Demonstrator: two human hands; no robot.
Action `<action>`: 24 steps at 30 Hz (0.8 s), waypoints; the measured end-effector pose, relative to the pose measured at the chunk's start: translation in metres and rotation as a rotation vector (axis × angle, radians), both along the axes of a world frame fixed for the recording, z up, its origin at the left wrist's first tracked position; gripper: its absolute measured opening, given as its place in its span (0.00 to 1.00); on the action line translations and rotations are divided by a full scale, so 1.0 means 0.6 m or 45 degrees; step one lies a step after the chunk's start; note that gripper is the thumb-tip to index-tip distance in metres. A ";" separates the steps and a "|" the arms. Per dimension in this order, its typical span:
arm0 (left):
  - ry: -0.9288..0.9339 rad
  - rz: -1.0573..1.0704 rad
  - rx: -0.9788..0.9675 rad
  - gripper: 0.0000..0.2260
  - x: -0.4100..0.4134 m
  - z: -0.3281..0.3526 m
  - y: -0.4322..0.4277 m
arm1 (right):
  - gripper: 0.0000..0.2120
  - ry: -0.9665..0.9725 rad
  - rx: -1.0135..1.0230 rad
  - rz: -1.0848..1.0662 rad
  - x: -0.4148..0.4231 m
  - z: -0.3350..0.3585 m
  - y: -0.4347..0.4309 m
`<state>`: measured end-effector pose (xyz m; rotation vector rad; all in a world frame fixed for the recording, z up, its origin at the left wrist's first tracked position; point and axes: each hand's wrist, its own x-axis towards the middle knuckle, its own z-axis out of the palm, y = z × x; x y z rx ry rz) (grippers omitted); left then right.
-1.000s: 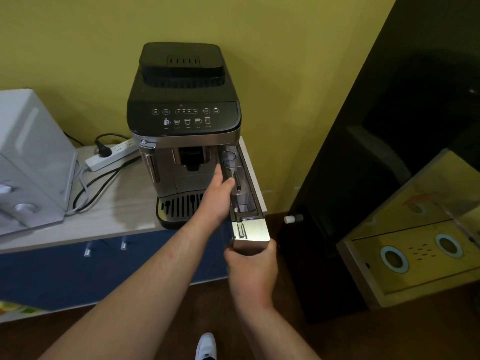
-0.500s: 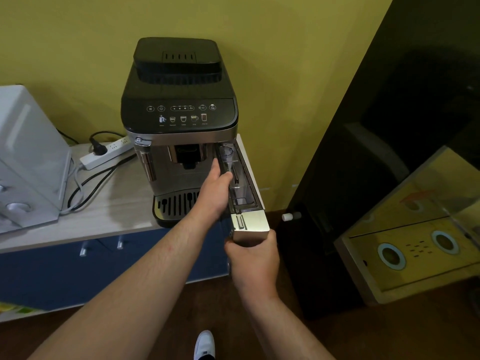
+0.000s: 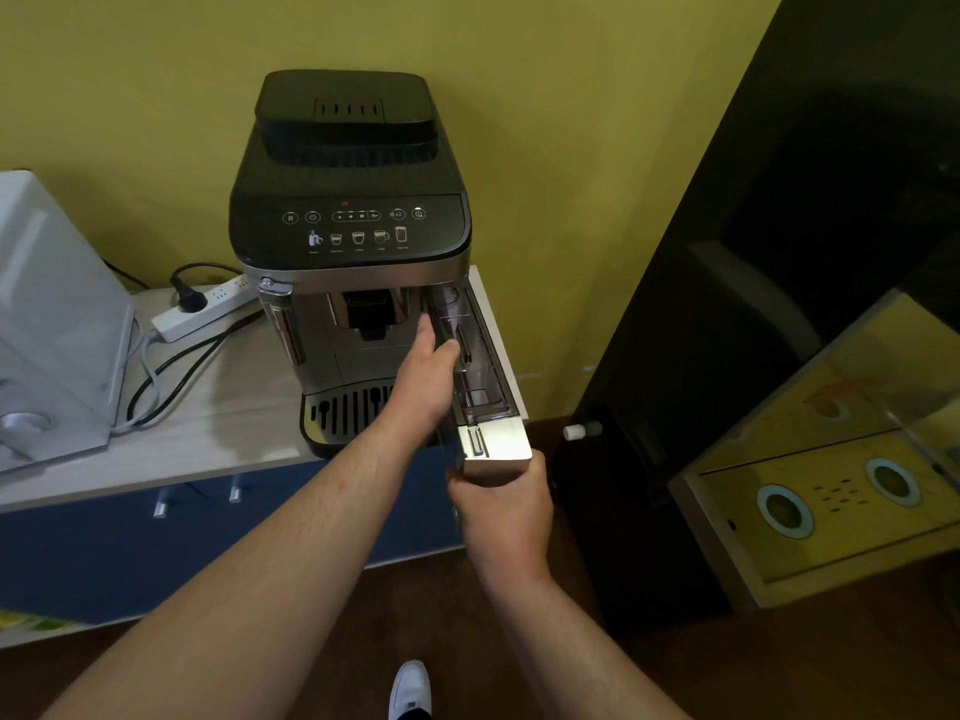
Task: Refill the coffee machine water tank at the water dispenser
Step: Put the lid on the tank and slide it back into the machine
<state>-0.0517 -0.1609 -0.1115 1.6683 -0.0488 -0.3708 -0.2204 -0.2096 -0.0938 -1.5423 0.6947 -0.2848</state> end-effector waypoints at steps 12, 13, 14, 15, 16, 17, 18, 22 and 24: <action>-0.013 -0.012 -0.004 0.31 0.001 0.016 0.024 | 0.26 0.011 -0.059 -0.028 0.009 -0.009 0.034; -0.014 -0.011 -0.003 0.31 0.000 0.017 0.024 | 0.26 0.017 -0.063 -0.019 0.009 -0.009 0.034; -0.011 -0.013 -0.006 0.31 -0.004 0.021 0.024 | 0.26 0.028 -0.075 -0.005 0.008 -0.010 0.032; -0.005 -0.014 -0.013 0.31 -0.006 0.020 0.024 | 0.26 0.040 -0.090 0.011 0.006 -0.011 0.030; 0.006 -0.007 -0.013 0.31 -0.009 0.020 0.023 | 0.26 0.050 -0.101 0.026 0.004 -0.011 0.026; 0.015 -0.003 -0.018 0.32 -0.011 0.017 0.022 | 0.26 0.056 -0.100 0.042 0.001 -0.011 0.022; 0.023 -0.002 -0.022 0.32 -0.013 0.012 0.022 | 0.27 0.063 -0.089 0.057 -0.001 -0.012 0.019; 0.059 -0.005 -0.028 0.29 -0.027 0.019 0.019 | 0.27 0.095 -0.079 0.100 -0.006 -0.017 0.011; 0.058 -0.004 -0.009 0.30 -0.033 0.025 0.018 | 0.26 0.097 -0.097 0.108 -0.008 -0.018 0.008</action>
